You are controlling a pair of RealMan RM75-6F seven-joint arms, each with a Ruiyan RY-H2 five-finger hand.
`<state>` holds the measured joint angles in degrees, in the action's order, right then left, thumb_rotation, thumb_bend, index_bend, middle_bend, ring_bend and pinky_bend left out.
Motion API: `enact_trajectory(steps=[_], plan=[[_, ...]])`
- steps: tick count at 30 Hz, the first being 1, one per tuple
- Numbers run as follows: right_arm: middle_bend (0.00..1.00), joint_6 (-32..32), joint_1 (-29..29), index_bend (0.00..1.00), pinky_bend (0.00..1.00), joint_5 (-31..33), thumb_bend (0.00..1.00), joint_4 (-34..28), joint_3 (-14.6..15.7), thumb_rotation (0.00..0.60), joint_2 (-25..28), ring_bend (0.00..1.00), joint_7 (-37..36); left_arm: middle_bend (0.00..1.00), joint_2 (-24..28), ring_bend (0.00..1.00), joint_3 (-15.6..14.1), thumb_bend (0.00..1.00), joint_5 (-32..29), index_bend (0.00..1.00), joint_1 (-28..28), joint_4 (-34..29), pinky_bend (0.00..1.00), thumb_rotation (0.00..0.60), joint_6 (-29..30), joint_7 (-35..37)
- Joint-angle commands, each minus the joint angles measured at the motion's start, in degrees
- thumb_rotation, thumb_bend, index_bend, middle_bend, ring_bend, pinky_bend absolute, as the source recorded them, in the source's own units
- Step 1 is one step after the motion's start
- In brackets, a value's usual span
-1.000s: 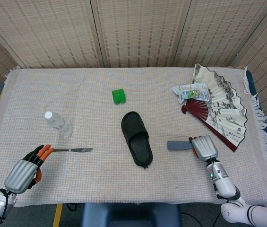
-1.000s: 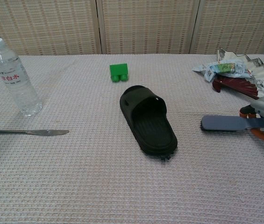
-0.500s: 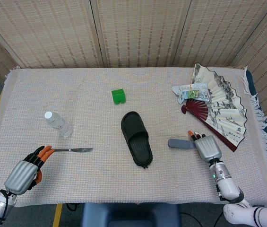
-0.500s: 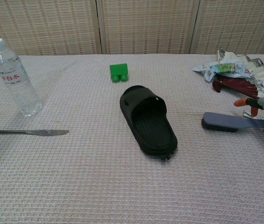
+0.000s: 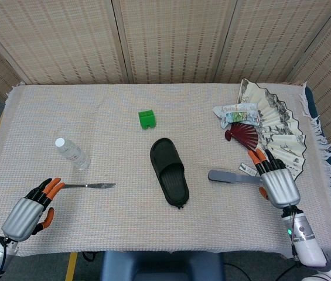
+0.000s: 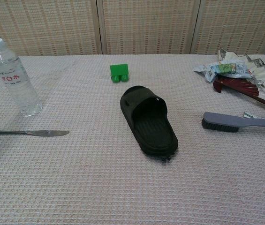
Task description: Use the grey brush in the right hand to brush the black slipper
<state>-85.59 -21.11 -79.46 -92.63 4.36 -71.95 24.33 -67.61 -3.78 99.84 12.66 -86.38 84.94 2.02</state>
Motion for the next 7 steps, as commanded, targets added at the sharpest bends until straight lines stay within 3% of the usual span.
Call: enact_trajectory(steps=[1,7], plan=[[0.00,-20.4,12.8,0.00,0.19,-16.4,0.08,6.6,4.7,0.600,-0.4,0.00,-20.1,0.00,-0.5,0.00,0.5,0.47,0.0,0.00,-0.5,1.0,0.16,0.600,1.2,1.0],[0.00,-14.7,13.3,0.00,0.08,-15.1,0.08,6.4,5.6,0.600,2.8,0.00,-24.6,0.00,-1.0,0.00,1.1,0.45,0.4,0.00,-1.1,1.2,0.12,0.600,3.2,0.4]])
